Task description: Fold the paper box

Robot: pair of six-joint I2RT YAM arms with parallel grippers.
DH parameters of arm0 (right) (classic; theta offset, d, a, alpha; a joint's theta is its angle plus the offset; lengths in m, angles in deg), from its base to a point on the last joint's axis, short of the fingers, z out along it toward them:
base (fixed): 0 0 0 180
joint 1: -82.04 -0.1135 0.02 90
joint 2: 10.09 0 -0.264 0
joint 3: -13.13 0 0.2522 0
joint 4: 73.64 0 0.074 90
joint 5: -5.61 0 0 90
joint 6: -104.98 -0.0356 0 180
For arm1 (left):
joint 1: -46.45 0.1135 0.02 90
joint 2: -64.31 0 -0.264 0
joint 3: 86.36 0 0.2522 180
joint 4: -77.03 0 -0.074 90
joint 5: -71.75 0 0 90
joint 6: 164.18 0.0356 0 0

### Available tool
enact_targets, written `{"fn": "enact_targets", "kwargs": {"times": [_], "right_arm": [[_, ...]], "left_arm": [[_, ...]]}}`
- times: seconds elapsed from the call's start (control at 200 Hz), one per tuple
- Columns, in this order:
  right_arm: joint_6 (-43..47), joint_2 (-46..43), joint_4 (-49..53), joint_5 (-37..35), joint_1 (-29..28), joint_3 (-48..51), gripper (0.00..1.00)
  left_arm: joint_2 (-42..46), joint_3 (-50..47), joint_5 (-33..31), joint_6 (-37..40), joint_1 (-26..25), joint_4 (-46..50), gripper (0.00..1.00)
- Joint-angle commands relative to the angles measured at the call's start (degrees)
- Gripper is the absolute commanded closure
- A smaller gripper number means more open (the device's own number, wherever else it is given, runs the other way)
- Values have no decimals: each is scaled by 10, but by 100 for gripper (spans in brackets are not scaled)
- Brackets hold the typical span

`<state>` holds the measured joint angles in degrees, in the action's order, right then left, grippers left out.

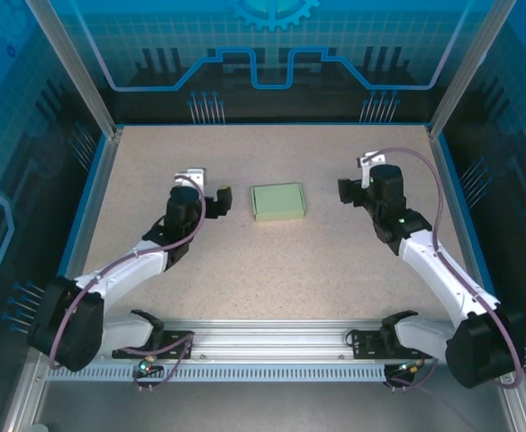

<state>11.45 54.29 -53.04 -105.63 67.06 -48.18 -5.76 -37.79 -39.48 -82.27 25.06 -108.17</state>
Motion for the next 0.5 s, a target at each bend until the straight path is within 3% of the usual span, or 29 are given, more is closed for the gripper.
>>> {"fn": "enact_targets", "kwargs": {"times": [0.0, 0.2, 0.32, 0.365, 0.495], "right_arm": [[-21, -25, -55, -37, 24, 50, 1], [-57, -22, -75, -54, 59, 110, 0], [-34, 1, -132, -55, 61, 156, 0], [-23, 12, -165, -56, 62, 177, 0], [8, 58, -240, -48, 63, 205, 0]], "left_arm": [[32, -28, -39, 30, 32, -35, 1], [26, -58, 6, 31, 102, -31, 1], [-18, -99, 43, 55, 129, -140, 1], [-24, -75, 58, 44, 139, -88, 1], [-38, -58, 104, 57, 154, -79, 1]]}}
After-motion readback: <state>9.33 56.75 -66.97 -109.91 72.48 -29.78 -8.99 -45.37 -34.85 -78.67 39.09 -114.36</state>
